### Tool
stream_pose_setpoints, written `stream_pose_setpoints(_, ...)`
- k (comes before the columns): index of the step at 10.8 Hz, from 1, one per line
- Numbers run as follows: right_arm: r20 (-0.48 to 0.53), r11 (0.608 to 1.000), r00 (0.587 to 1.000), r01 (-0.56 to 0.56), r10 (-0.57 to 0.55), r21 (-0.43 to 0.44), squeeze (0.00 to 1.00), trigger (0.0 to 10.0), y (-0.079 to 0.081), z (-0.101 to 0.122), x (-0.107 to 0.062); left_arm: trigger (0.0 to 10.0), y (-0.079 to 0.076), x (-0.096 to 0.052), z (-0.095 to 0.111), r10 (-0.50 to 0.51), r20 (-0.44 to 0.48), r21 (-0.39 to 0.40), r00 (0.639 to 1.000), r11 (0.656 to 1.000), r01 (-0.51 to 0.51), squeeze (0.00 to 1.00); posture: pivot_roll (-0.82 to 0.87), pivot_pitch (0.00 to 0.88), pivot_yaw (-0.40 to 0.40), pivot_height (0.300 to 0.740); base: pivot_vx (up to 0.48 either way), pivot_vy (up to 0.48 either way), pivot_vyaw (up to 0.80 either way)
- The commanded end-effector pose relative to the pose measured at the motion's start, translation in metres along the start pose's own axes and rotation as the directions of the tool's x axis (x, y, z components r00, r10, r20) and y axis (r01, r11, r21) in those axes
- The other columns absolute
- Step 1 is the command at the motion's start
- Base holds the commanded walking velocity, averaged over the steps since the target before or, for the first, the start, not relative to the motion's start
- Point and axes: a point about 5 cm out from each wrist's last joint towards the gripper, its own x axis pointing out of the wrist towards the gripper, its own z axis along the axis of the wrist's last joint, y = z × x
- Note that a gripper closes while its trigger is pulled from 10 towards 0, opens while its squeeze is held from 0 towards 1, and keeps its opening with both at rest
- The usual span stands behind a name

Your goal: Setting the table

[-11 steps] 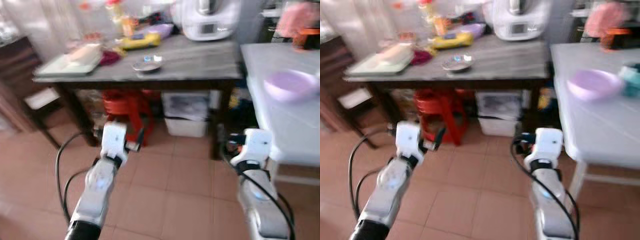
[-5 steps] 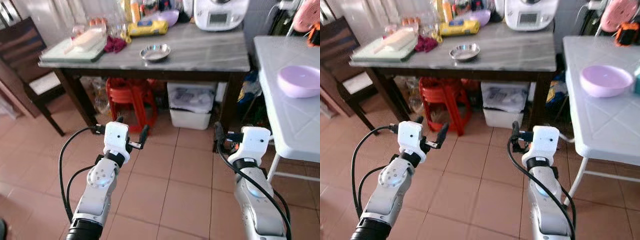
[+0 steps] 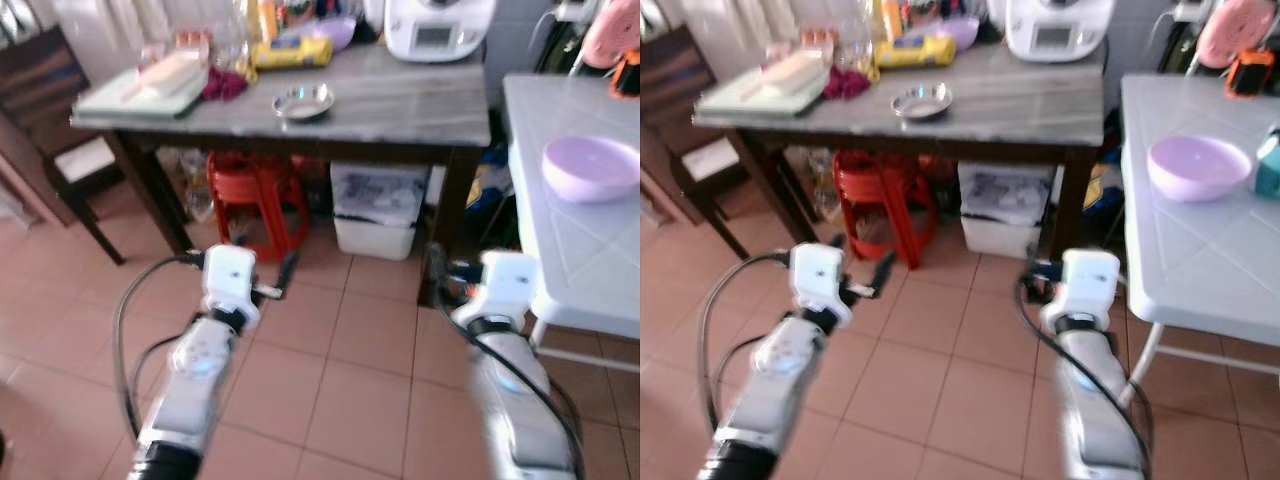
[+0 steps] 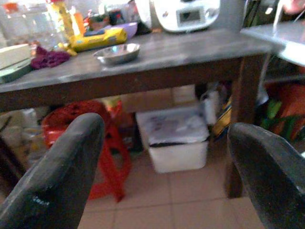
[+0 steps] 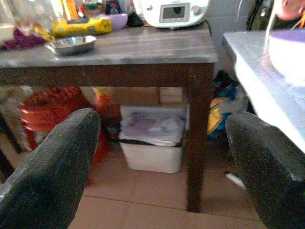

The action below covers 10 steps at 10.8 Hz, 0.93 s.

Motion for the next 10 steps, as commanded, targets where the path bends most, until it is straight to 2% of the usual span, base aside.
stream_pose_setpoints(1,-0.002,1.0,1.0,0.013,-0.013,-0.01,0.0,10.0,-0.0038,-0.0006,0.0,10.0,-0.0014,0.0,0.0006,-0.01,0.0,-0.006,1.0,1.0,0.01,0.0,-0.1,0.047,0.12,0.74,0.0,-0.345,0.0)
stream_pose_setpoints(8,0.0,0.999,1.0,0.03,-0.03,-0.01,0.0,10.0,-0.0042,-0.0019,-0.0014,10.0,-0.0034,0.0015,0.0011,-0.033,-0.008,-0.002,0.999,0.999,0.033,0.0,-0.1,0.057,0.14,0.74,0.0,-0.345,0.0)
stream_pose_setpoints(10,0.003,0.999,1.0,0.03,-0.03,-0.014,0.0,10.0,-0.0042,-0.0017,-0.0007,10.0,-0.0038,0.0014,0.0013,-0.034,-0.002,-0.024,0.999,0.999,0.034,0.0,-0.1,0.057,0.137,0.74,0.0,-0.129,0.0)
